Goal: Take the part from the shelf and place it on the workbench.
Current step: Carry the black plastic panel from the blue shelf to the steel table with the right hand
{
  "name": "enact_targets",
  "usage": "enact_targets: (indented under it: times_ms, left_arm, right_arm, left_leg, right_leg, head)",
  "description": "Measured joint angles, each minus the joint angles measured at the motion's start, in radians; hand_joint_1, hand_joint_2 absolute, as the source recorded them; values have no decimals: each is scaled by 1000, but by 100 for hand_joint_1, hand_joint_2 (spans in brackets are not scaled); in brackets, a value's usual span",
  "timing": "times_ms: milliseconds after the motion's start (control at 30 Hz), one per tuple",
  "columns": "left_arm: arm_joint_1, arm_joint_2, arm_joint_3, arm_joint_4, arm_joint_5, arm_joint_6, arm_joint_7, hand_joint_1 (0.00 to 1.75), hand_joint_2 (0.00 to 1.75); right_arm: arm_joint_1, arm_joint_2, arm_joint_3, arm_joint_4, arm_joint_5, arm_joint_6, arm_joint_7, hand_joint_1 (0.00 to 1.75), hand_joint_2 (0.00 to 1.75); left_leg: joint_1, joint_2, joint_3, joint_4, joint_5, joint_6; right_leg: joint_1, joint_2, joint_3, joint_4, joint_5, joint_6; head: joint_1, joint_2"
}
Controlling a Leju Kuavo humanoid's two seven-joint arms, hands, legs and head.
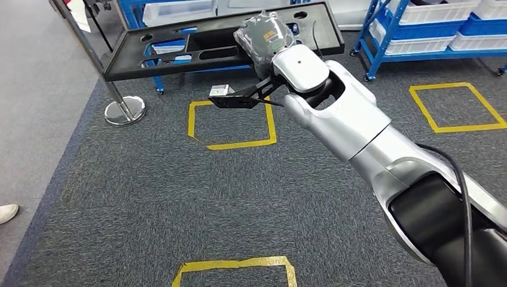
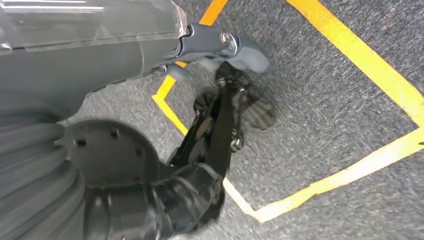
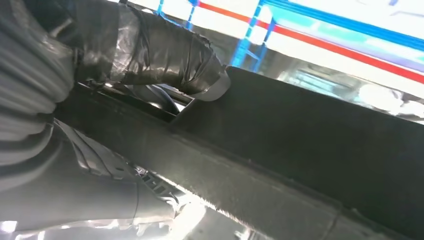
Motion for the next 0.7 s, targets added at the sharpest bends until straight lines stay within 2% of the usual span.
enact_targets:
  times_ms: [33,67,100,167,200,233,267,300,333,367,400,433,467,500,533,567,600,633,700]
  left_arm:
    - [0,0,0,0,0,0,0,0,175]
    - [0,0,0,0,0,0,0,0,175]
    - [0,0,0,0,0,0,0,0,175]
    - [2,1,0,0,0,0,1,0,175]
    - [2,2,0,0,0,0,1,0,175]
    - [2,2,0,0,0,0,1,0,175]
    - [0,2,0,0,0,0,1,0,175]
    - [-3,2,0,0,0,0,1,0,175]
    - [-5,0,0,0,0,0,1,0,175]
    - [-6,-1,0,1,-1,0,1,0,175]
    - [-5,-2,0,1,-1,0,1,0,175]
    - [-4,-3,0,1,-1,0,1,0,175]
    - [-2,-3,1,1,-2,0,1,0,175]
    - [0,-3,1,1,-2,0,2,0,175]
    - [0,-3,1,1,-2,0,2,0,175]
    - [-1,-3,1,1,-2,0,2,0,175]
    - [-2,-4,1,1,-2,0,3,0,175]
    - [-3,-5,0,1,-2,0,3,0,175]
    - [-4,-7,0,1,-2,0,4,0,175]
  right_arm:
    - [1,0,0,2,0,0,0,175,175]
    - [2,0,0,4,0,1,0,175,175]
    - [2,0,0,5,0,1,0,175,175]
    - [-1,1,0,7,0,1,0,175,175]
    - [-3,2,0,7,0,1,0,175,175]
    - [-4,3,0,8,0,1,0,175,175]
    - [-5,3,0,9,0,1,0,175,175]
    - [-6,3,0,10,1,1,0,175,175]
    - [-6,2,0,11,2,1,0,175,175]
    - [-7,1,0,12,2,1,0,175,175]
    - [-10,1,0,12,2,1,0,175,175]
    - [-11,0,0,13,3,1,0,175,175]
    - [-12,0,0,14,3,1,0,175,175]
    - [-11,0,0,14,3,1,0,175,175]
    - [-10,0,0,16,3,2,-1,175,175]
    - [-8,0,0,17,3,3,-1,175,175]
    - [-8,0,0,19,3,3,-1,175,175]
    - [-9,0,0,20,3,3,-1,175,175]
    - [-12,2,0,20,3,3,-1,175,175]
  left_leg:
    - [0,-4,-15,35,-6,0]
    - [0,-6,-12,32,8,2]
    - [-1,-12,10,-11,38,7]
    - [1,-57,77,-146,99,20]
    - [2,-79,103,-199,113,26]
    - [1,-94,117,-229,117,31]
    - [0,-94,122,-239,113,34]
    - [0,-82,124,-248,115,36]
    - [2,-67,128,-256,119,39]
    - [5,-53,133,-266,124,42]
    - [7,-37,138,-276,128,46]
    - [8,-22,141,-282,131,48]
    - [8,-8,141,-283,130,50]
    - [7,6,141,-281,129,50]
    - [8,21,140,-279,127,50]
    - [8,34,140,-276,125,49]
    - [9,47,140,-272,122,47]
    - [10,59,140,-267,117,43]
    - [7,79,140,-255,107,33]
  right_leg:
    - [1,14,-2,2,1,-1]
    - [3,28,-4,4,2,0]
    - [4,42,-4,6,2,0]
    - [5,67,-7,10,3,2]
    - [4,79,-12,12,4,5]
    - [0,90,-17,12,7,11]
    - [-2,102,-22,11,11,18]
    - [-5,115,-25,7,16,26]
    - [-4,112,-27,6,17,32]
    - [-1,91,-32,14,10,37]
    - [2,60,-44,39,-8,43]
    - [2,23,-66,86,-37,46]
    - [0,-3,-96,147,-68,51]
    - [-4,-14,-126,207,-93,56]
    - [-8,-19,-147,248,-103,60]
    - [-12,-23,-149,254,-94,63]
    - [-15,-29,-130,219,-68,66]
    - [-17,-44,-94,154,-36,67]
    - [-10,-78,-35,42,4,59]
  head:
    - [0,0]
    - [0,0]
    - [0,0]
    - [0,0]
    - [0,0]
    - [0,0]
    - [0,0]
    - [0,0]
    - [0,0]
    - [1,0]
    - [2,0]
    - [3,0]
    - [4,0]
    - [4,0]
    - [4,0]
    - [4,0]
    - [4,0]
    - [4,0]
    - [4,0]
